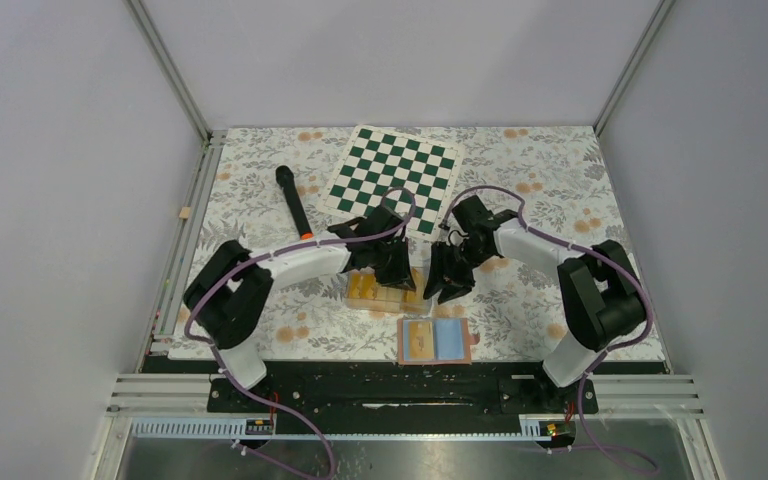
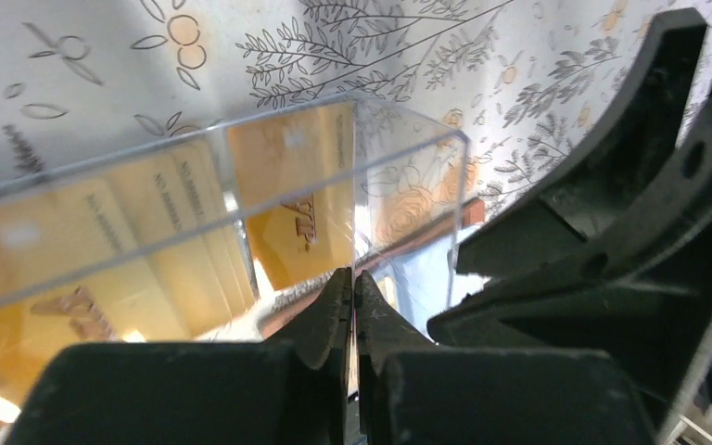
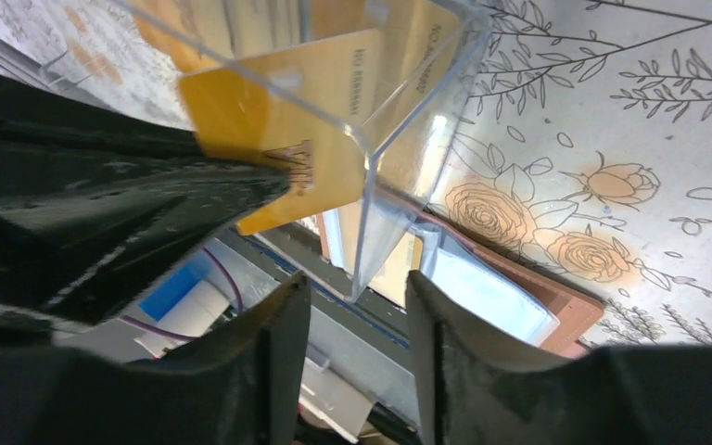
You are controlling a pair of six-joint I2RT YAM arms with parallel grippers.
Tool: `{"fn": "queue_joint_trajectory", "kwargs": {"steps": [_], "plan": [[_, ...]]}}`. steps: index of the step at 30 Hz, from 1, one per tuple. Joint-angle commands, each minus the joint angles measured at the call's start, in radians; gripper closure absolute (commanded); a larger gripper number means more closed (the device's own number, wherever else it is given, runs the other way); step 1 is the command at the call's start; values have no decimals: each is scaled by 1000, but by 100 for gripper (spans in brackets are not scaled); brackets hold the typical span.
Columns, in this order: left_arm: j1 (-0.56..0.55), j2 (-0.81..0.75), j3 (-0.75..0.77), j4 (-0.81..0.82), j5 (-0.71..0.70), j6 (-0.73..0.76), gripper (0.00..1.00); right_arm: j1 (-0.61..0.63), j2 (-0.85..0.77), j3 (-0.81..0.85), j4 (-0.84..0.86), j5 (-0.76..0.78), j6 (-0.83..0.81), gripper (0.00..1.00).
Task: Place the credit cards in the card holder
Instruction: Pick up the credit card from the storage box.
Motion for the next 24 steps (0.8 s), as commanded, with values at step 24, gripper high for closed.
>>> {"fn": "queue_joint_trajectory", "kwargs": {"steps": [24], "plan": [[84, -855, -399, 223, 195, -228, 100, -12, -649, -197, 146, -153, 168, 19]]}}
